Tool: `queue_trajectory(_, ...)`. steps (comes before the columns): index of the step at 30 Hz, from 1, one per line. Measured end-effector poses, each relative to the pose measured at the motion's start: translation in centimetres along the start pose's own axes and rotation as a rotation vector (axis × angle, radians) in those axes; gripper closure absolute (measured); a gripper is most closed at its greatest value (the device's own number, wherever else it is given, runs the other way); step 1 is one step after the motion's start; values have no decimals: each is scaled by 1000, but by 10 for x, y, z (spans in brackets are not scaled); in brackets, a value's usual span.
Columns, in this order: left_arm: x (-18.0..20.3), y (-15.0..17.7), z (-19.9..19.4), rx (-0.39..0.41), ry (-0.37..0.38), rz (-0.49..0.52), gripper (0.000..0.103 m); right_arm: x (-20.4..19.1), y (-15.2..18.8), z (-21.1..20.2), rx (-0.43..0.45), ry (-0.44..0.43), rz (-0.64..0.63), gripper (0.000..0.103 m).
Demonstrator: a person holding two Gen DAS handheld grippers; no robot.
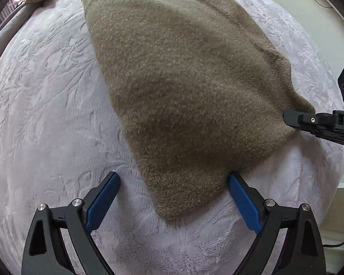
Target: Fold small clothes
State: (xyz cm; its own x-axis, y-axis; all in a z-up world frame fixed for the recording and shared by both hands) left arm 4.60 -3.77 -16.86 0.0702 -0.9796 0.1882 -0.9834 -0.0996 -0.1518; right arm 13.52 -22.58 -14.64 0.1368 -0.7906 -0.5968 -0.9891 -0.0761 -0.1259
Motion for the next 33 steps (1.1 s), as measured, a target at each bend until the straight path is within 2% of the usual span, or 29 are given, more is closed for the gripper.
queue_trajectory(3, -4, 4, -4, -5, 6, -18, 8, 4, -2, -1, 5, -26, 18, 95)
queue_trajectory(8, -16, 9, -11, -19, 10, -48, 8, 3, -2, -11, -24, 13, 20, 95)
queue_trajectory(9, -18, 8, -12, -21, 9, -52, 8, 5, -2, -15, -31, 15, 34, 90)
queue_trajectory(11, -18, 7, -14, -23, 8, -57, 8, 9, -1, -22, -38, 24, 65, 89)
queue_trajectory(15, -18, 7, -16, -26, 5, -62, 8, 17, 2, -42, -25, 72, 62, 88)
queue_trajectory(17, -17, -4, -9, -30, 4, -65, 8, 21, 0, -48, -16, 100, 61, 88)
queue_trajectory(20, -12, 0, -9, -35, -1, -63, 8, 26, -4, -52, -1, 108, 76, 86)
queue_trajectory(22, -11, 3, -9, -42, -8, -60, 8, 29, -6, -51, -1, 111, 85, 82)
queue_trajectory(24, -11, 5, -8, -55, -16, -62, 8, 29, -8, -50, -1, 110, 87, 71)
queue_trajectory(26, -13, 6, -10, -41, -5, -79, 8, 27, -10, -50, 3, 114, 79, 66)
queue_trajectory(28, -20, 4, -21, 8, 33, -124, 8, 25, -16, -52, 12, 118, 60, 65)
queue_trajectory(29, -25, 2, -28, 42, 57, -153, 0, 23, -19, -53, 17, 114, 53, 61)
queue_trajectory(31, -38, -6, -42, 94, 80, -218, 0, 20, -29, -57, 38, 90, 31, 55)
queue_trajectory(33, -53, -17, -48, 104, 83, -281, 0, 17, -42, -61, 63, 52, 9, 50)
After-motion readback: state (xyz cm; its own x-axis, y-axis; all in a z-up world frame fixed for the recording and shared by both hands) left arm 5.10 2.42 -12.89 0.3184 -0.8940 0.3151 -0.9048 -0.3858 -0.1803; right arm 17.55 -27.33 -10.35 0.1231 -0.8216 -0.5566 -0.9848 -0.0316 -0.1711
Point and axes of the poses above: each gripper's, at about its wrist camera, not at the fingertips, and z roughly the way its jaws point, x to its right, y to its underside, the point moved 2 cm from there along z, roughly the way its jaws point, and after that the axes turned 8 degrees about -z, right-handed, at the moved point
